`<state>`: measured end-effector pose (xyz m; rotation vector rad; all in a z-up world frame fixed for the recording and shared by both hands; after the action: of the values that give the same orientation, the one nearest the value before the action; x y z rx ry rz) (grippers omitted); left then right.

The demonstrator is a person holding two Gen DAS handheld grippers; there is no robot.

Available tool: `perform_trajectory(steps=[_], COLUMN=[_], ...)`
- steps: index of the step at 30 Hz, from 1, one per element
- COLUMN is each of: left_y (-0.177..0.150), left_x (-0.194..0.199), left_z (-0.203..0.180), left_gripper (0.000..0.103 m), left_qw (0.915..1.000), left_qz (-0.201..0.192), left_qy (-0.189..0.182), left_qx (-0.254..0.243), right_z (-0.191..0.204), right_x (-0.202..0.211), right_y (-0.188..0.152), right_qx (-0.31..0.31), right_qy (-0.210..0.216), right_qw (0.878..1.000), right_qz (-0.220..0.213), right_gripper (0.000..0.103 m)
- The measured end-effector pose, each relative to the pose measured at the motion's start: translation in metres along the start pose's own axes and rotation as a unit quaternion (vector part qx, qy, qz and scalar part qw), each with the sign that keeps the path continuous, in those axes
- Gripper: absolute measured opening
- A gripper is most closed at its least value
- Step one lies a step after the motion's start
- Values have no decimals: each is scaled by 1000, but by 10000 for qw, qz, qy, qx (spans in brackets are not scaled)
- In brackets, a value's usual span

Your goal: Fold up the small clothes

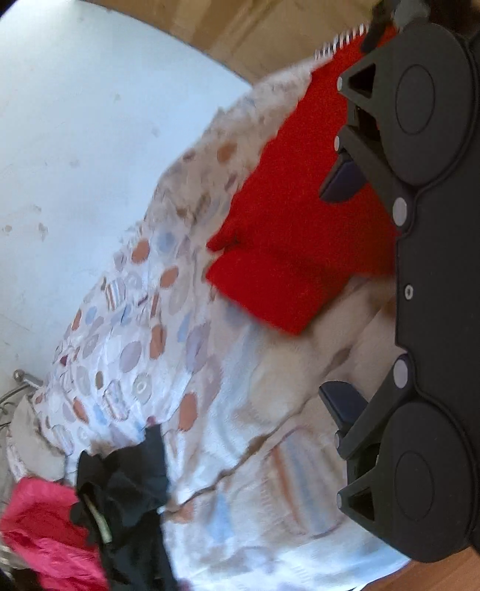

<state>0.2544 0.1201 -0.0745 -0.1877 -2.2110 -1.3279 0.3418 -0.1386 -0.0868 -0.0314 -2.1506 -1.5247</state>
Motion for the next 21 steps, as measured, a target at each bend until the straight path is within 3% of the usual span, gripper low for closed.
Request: perform_trajectory(steps=[3,7,11,14,21], left_y=[-13,-25,-34,-37,-32], left_x=[12,16,7,-1,-35], left_z=[-8,-12,-21,-35,-47], left_gripper=[102,102,102,102,102], left_qw=[9997,9950,9832,9740,9763], left_qz=[88,499,1054,1233,1120], left_qy=[-235,-731,-1201,-1576,-1222], left_qx=[68,462,880,1058,1394], right_z=[-1,-5,-20,-32,-48], right_x=[3,9,26,39,52], right_y=[0,1,-1,-10,-30], right_qx=[-29,-113,-281,-380,-860], right_qy=[-5,15,-91,-126,110], right_qw=[10000,9999,9996,9992,9962], right_qz=[-41,-41,18,45,-60], right_gripper=[103,103,103,103,103])
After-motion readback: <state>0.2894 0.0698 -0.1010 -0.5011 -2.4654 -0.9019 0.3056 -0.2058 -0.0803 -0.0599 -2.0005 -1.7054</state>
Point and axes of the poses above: each gripper's, at about its wrist camera, not at the fingertips, and x roughly against the way its jaws point, z to its left, y to its top, the point moved 4 cm from there along -x, roughly the way its jaws point, and after that the axes turned 9 degrees about y, right-handed, at the moved point
